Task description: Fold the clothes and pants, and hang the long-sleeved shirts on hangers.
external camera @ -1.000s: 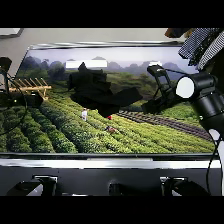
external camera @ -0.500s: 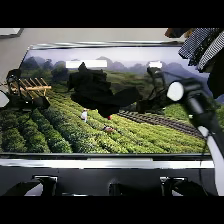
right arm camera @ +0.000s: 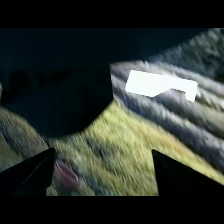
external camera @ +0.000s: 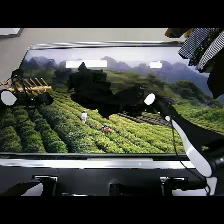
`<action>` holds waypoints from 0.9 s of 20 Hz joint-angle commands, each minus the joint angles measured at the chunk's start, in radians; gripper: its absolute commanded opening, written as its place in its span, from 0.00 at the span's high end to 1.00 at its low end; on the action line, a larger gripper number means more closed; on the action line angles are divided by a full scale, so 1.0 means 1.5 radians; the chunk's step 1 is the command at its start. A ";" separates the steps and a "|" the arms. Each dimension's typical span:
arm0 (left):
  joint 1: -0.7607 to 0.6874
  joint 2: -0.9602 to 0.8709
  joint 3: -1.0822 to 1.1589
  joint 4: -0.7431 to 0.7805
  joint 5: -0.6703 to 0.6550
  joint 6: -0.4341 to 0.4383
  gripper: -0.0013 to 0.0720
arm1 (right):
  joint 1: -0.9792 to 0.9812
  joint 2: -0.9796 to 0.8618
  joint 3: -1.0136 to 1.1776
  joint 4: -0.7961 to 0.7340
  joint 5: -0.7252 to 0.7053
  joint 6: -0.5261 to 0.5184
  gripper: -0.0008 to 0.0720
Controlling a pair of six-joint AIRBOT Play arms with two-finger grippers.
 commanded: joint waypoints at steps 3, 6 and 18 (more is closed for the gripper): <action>0.001 -0.008 -0.001 -0.002 0.013 -0.002 0.01 | 0.001 -0.081 0.001 0.309 -0.105 -0.147 0.09; 0.001 -0.011 -0.001 -0.006 0.013 -0.026 0.01 | 0.001 -0.091 0.002 0.339 -0.093 -0.180 0.44; -0.017 -0.066 -0.144 -0.458 0.089 0.174 0.01 | -0.019 0.219 0.002 -0.114 0.270 0.136 0.94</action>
